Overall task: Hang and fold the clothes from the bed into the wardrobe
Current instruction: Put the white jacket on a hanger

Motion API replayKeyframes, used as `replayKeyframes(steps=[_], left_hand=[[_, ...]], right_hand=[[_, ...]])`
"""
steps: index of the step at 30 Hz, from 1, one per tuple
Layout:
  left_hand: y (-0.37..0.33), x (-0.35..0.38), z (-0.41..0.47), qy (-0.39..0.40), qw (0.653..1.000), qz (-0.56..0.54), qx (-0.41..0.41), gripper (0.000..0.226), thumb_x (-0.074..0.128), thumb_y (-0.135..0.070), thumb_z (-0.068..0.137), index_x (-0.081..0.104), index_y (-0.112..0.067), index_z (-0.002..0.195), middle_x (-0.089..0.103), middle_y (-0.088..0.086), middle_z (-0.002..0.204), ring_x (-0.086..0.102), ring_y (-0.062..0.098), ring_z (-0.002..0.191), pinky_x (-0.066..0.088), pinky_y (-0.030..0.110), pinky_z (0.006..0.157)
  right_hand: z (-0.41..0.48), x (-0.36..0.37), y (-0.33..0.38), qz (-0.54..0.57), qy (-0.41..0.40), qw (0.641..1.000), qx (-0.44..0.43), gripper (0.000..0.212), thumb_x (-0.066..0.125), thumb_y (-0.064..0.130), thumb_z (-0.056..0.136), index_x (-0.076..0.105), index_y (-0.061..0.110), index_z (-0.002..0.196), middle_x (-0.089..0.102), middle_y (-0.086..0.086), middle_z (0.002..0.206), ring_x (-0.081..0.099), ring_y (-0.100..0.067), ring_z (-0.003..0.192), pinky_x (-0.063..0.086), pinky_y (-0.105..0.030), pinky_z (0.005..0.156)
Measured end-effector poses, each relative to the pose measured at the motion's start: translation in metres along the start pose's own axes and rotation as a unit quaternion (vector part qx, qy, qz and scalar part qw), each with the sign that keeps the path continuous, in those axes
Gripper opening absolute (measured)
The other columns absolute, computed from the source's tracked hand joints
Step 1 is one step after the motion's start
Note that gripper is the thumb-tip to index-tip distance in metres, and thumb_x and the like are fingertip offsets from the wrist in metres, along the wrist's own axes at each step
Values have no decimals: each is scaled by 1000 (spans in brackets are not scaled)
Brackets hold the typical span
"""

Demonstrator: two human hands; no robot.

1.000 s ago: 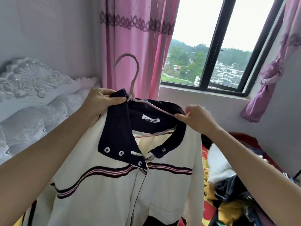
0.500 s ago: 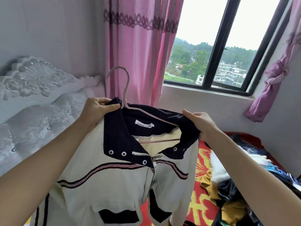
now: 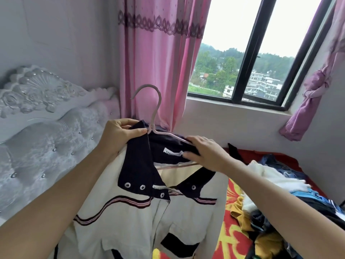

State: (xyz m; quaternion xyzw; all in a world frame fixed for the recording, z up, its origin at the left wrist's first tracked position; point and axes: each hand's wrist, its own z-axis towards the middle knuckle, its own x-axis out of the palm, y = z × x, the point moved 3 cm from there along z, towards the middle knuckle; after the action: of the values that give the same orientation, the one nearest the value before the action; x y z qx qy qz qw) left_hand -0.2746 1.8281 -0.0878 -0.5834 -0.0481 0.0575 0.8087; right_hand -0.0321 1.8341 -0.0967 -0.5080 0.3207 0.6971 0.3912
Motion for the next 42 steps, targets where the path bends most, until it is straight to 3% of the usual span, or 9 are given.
replayKeyframes(steps=[8, 12, 16, 20, 24, 26, 29, 38, 42], left_hand=[[-3, -25, -13, 134, 983, 120, 42, 21, 72, -2, 77, 72, -23, 82, 71, -9, 69, 66, 3, 65, 48, 10, 61], [-7, -52, -31, 199, 951, 237, 18, 48, 75, -48, 68, 45, -12, 54, 40, -7, 56, 39, 11, 56, 32, 14, 58], [-26, -49, -80, 38, 971, 224, 69, 49, 71, -36, 72, 32, -16, 51, 27, -4, 53, 26, 11, 52, 23, 16, 49], [-60, -27, -158, -108, 957, 251, 95, 50, 68, -36, 72, 43, 5, 56, 32, 4, 57, 28, 18, 54, 25, 17, 49], [-88, -20, -232, -186, 947, 235, 112, 54, 73, -29, 79, 56, 22, 73, 46, 9, 66, 40, 19, 62, 36, 26, 62], [-104, -16, -272, -211, 943, 231, 109, 59, 72, -38, 74, 60, 20, 77, 54, 11, 74, 48, 22, 71, 39, 34, 70], [-132, -9, -330, -245, 935, 246, 69, 22, 69, -22, 83, 72, -2, 74, 68, 3, 71, 62, 12, 72, 49, 20, 72], [-206, -78, -549, -374, 879, 281, -89, 96, 79, -76, 26, 70, 6, 75, 67, 18, 79, 60, 22, 71, 46, 29, 71], [-233, -79, -638, -393, 866, 272, -144, 44, 77, -61, 60, 78, -17, 66, 74, 5, 77, 68, 9, 69, 50, 18, 63]], right_hand=[[22, -7, -3, 36, -15, 999, 1, 34, 56, 42, 90, 43, 15, 73, 43, 4, 56, 44, -25, 63, 30, -28, 59], [22, -28, -1, 50, -15, 999, 1, 32, 55, 40, 91, 45, 15, 72, 42, 10, 55, 45, -23, 61, 34, -29, 59], [0, -47, 13, 44, 26, 996, -74, 29, 50, 43, 93, 60, 29, 117, 57, 3, 65, 53, -19, 62, 42, -30, 64], [-31, -76, 41, -118, -9, 966, -229, 56, 42, 42, 97, 17, 40, 147, 58, 3, 100, 55, -15, 91, 46, -27, 79], [-71, -89, 80, 150, 9, 943, -296, 32, 60, 8, 81, 60, 17, 112, 46, 1, 111, 37, -15, 112, 34, -32, 99], [-99, -98, 108, 222, 9, 931, -289, 7, 59, 23, 86, 54, 19, 88, 46, 6, 87, 45, -16, 91, 41, -32, 81], [-131, -119, 151, 269, 19, 910, -315, 47, 48, 47, 92, 35, 14, 61, 39, 2, 59, 37, -12, 53, 29, -25, 51], [-214, -165, 225, 286, 163, 824, -461, 51, 47, 37, 95, 39, 13, 50, 43, 5, 37, 36, -7, 37, 37, -13, 54], [-272, -177, 307, 380, 189, 778, -463, 53, 55, 37, 91, 38, 13, 48, 37, 8, 34, 31, -7, 35, 33, -17, 47]])
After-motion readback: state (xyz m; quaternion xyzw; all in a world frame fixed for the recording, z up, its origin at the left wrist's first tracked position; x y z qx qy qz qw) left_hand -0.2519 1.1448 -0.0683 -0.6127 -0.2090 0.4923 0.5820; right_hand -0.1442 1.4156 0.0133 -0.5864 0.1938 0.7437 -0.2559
